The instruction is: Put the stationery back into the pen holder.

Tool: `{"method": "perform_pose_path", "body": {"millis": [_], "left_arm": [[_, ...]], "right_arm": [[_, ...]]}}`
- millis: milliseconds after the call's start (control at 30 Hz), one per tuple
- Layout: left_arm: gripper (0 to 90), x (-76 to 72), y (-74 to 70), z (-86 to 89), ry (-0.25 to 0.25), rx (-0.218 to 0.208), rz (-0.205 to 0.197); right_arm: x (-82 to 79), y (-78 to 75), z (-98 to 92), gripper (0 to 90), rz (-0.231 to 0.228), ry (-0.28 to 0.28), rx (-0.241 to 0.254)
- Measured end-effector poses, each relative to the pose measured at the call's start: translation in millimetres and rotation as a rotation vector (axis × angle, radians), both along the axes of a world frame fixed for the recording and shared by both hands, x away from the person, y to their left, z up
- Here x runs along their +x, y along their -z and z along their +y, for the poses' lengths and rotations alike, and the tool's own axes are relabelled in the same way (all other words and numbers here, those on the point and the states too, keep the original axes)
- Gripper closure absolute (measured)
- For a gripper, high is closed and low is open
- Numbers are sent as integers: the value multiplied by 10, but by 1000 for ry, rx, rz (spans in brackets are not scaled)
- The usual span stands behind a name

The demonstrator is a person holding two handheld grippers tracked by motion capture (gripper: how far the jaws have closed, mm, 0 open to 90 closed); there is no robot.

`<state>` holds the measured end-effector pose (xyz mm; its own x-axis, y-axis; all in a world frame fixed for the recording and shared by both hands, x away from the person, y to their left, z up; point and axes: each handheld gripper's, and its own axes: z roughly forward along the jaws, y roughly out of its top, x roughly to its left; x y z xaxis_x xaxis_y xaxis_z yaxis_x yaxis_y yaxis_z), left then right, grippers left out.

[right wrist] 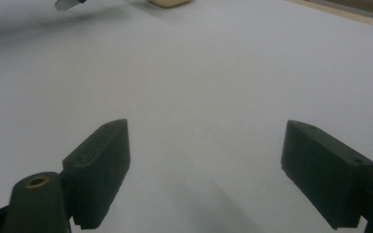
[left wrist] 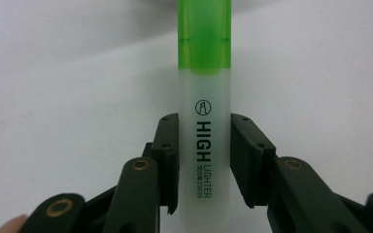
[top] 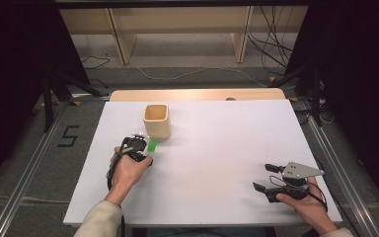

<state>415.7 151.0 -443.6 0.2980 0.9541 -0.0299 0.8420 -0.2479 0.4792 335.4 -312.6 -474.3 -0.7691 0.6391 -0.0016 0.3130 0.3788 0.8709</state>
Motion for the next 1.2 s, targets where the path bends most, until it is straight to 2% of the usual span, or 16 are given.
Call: {"method": "perform_pose_path", "body": {"millis": [400,733,833,1033,1200], "left_arm": [[661,-7,-15,19,21,-22,-66],[661,-10,-12,32,35,-49,-93],[661,-11,-16,35,38,-44,-115],[661,-24,-17,38,44,-72,-147],[661,-26,-24,42,51,-84,-197]], "right_arm": [[-6,-2,0,187,6,1,-2],[-6,-2,3,186,7,0,-2],[-6,-2,3,187,6,0,-1],[-6,-2,3,186,6,0,-1],[-7,-3,3,186,7,1,-1]]}}
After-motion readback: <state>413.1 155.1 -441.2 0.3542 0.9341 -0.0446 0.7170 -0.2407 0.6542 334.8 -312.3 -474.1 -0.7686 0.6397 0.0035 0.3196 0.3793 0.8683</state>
